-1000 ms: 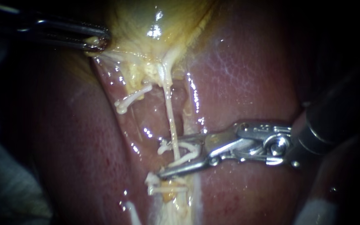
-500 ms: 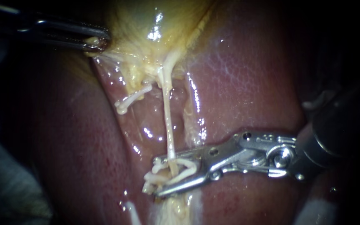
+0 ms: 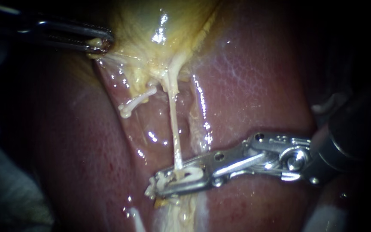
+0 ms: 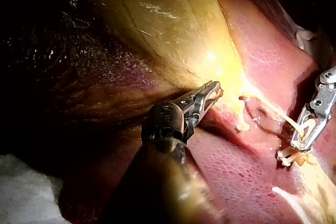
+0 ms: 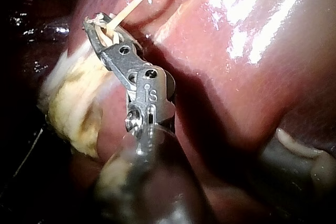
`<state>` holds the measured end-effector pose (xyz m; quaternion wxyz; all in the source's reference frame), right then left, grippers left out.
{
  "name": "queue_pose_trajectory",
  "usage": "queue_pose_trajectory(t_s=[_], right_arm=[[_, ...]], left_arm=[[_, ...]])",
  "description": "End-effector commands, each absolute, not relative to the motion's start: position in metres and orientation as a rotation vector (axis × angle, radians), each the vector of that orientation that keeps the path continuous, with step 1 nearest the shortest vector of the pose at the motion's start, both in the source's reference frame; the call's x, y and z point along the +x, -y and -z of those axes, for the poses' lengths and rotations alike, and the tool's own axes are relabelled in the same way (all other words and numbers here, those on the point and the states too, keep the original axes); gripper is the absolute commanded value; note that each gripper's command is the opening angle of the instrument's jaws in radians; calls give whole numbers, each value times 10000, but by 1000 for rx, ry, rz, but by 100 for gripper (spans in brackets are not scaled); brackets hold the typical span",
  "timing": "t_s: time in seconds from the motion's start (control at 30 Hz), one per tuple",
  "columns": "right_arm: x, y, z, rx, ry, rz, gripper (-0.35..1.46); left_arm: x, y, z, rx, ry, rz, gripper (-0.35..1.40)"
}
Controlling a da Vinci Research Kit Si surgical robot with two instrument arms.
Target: Clipping first clip right tube
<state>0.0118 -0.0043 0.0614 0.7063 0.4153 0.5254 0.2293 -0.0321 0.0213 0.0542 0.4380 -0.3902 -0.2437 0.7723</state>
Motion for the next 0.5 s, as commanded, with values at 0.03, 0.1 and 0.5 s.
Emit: queue_pose_trajectory(t_s=[0.03, 0.1, 0.5], right_arm=[[117, 43, -614, 913, -1170, -517, -19], [116, 43, -615, 905, -1171, -524, -27], [114, 43, -616, 919, -1161, -543, -35]], left_arm=[[-321, -213, -542, -970, 606, -1920, -35], [-321, -213, -542, -970, 606, -1920, -35], [-321, -213, -542, -969, 605, -1919, -35]])
